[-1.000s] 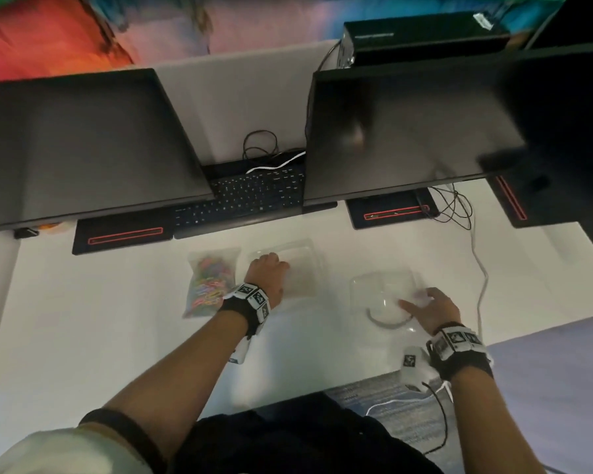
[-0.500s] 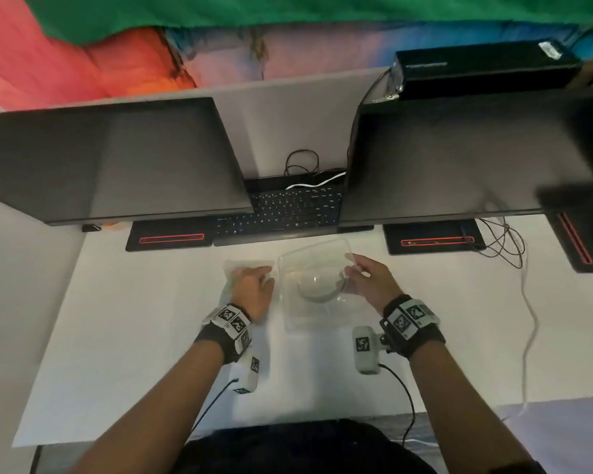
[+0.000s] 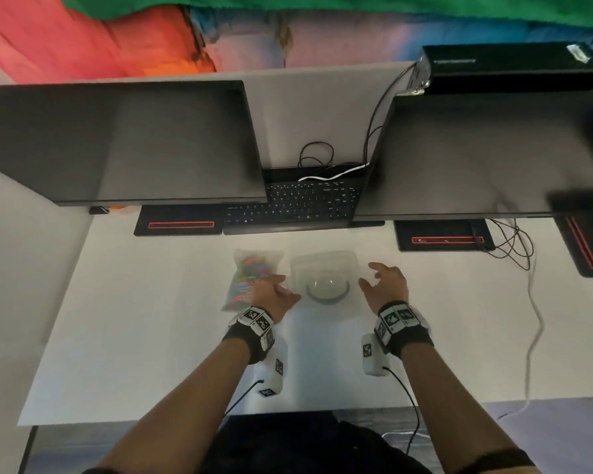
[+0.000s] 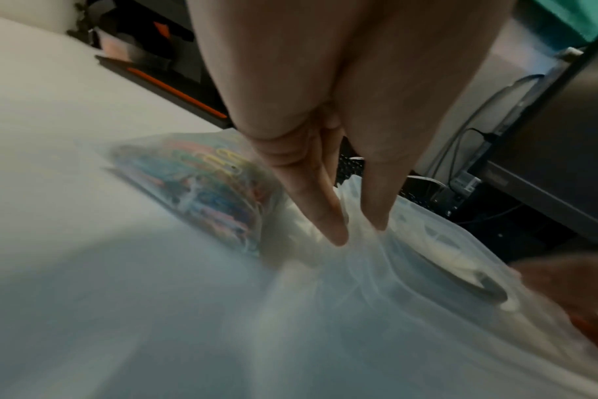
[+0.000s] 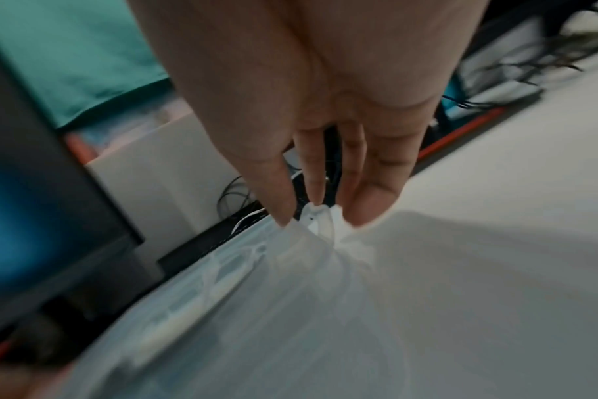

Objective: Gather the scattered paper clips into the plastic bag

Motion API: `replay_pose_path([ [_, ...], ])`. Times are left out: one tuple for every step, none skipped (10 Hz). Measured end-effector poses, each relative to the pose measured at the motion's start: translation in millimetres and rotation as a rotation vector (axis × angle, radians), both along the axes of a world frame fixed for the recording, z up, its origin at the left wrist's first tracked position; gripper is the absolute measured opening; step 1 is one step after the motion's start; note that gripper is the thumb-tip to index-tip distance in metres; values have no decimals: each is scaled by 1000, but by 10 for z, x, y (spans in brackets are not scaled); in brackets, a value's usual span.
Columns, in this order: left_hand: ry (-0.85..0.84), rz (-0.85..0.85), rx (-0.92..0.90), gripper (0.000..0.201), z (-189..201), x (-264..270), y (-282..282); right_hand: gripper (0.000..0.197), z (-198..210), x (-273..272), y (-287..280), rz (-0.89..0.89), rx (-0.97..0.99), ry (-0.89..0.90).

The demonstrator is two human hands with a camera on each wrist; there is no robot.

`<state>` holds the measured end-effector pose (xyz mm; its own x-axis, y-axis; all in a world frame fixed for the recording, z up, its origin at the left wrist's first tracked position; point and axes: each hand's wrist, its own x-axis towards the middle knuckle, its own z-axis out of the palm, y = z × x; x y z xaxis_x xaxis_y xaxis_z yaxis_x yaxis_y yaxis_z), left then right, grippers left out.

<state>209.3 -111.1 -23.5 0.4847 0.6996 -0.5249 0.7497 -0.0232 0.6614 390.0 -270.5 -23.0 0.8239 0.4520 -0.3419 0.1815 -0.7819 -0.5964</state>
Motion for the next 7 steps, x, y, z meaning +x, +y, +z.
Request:
replay_pose_path([
  [-48,134,-168,18,6,11,7,25,-5,35,-67,-141,58,242],
  [-28,112,-115,17,-31,52,16,18,27,15,-77,-196,59,243],
  [57,-29,85,22,57,92,-61,19,68,-2,-21,-213,-10,231],
  [67,-97,207,24,69,102,-103,22,103,-2,27,-135,-94,132],
  [32,-68,171,25,88,52,-85,20,246,-115,82,75,-286,-35],
  [-2,-73,154,29,28,23,-37,19,377,-166,180,216,-430,-175],
  [79,-150,187,40,23,-121,6,17,630,-51,292,219,-462,-210],
])
